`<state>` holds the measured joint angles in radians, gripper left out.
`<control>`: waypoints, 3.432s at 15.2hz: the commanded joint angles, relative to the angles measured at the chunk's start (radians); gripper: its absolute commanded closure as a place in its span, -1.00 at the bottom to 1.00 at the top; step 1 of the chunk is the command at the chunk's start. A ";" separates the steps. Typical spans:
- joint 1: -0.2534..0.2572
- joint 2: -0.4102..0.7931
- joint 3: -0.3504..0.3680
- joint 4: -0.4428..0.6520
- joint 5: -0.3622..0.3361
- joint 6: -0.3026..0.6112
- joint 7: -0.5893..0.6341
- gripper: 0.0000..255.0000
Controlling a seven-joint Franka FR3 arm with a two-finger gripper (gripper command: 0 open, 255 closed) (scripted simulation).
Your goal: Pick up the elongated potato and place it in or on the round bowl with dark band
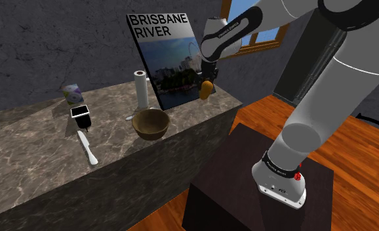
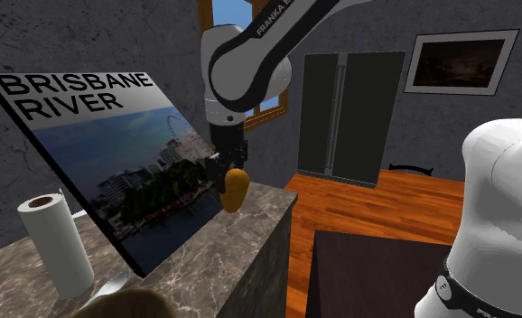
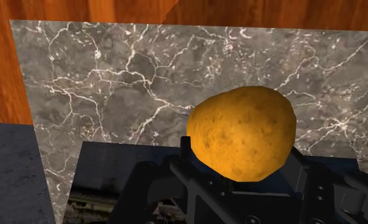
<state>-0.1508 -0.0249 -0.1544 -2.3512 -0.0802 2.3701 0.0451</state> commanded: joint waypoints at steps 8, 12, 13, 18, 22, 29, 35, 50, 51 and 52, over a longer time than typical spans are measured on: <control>0.001 -0.066 0.002 0.054 -0.005 -0.120 0.000 1.00; 0.048 -0.068 0.060 0.055 -0.003 -0.130 0.103 1.00; 0.060 -0.066 0.074 0.059 -0.002 -0.132 0.128 1.00; 0.119 -0.041 0.143 0.092 0.002 -0.149 0.253 1.00; 0.167 -0.005 0.195 0.140 0.002 -0.166 0.351 1.00; 0.248 0.092 0.275 0.267 -0.011 -0.208 0.517 1.00; 0.317 0.202 0.323 0.401 -0.035 -0.244 0.642 1.00; 0.321 0.293 0.315 0.330 -0.067 -0.085 0.671 1.00; 0.321 0.293 0.315 0.330 -0.067 -0.085 0.671 1.00; 0.321 0.293 0.315 0.330 -0.067 -0.085 0.671 1.00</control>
<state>0.1703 0.2675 0.1607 -2.0197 -0.1465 2.2839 0.7151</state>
